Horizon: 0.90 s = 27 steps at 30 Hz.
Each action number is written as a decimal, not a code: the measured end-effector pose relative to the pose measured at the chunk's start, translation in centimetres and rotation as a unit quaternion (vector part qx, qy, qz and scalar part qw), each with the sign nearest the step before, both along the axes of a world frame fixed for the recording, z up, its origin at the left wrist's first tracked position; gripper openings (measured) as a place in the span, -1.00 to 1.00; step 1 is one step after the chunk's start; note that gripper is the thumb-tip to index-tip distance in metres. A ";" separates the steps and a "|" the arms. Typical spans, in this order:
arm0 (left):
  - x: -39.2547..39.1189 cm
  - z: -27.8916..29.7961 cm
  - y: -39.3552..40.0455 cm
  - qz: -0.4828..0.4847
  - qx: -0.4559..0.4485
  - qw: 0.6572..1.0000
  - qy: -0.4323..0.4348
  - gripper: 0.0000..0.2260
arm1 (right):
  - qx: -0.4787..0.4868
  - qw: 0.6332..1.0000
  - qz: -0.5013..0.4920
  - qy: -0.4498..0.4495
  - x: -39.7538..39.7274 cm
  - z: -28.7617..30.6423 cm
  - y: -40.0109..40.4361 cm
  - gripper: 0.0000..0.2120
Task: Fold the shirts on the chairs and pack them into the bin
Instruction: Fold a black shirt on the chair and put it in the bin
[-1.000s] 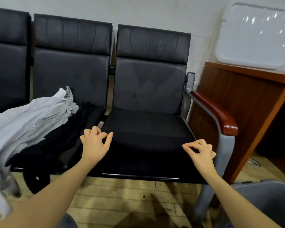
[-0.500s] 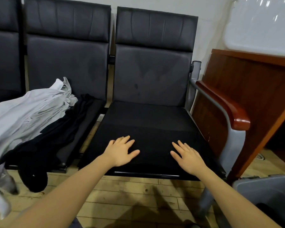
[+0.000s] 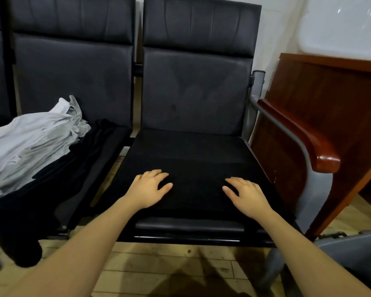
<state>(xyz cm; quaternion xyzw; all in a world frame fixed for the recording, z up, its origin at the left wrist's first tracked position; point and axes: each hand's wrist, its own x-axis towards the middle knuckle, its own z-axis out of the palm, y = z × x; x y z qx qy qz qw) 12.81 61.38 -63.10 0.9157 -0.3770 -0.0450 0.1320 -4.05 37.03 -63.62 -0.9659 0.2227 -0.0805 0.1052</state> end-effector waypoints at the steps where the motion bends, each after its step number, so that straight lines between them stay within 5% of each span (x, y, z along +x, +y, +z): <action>1: 0.2 0.1 0.1 0.015 -0.013 1.000 -0.017 -0.50 | -0.012 1.000 0.010 -0.022 0.3 0.2 0.3 -0.54; 4: 1.2 0.5 0.5 0.073 -0.035 0.996 -0.037 -0.48 | -0.010 0.997 0.052 -0.060 1.9 1.1 1.6 -0.57; 13: 4.2 -0.3 3.7 0.188 -0.045 0.981 -0.016 -0.47 | 0.005 0.993 0.121 0.005 7.2 0.3 4.5 -0.55; 27: 6.1 0.1 4.6 0.164 -0.349 0.923 0.012 -0.57 | 0.002 0.992 0.115 0.043 10.1 -0.5 7.1 -0.53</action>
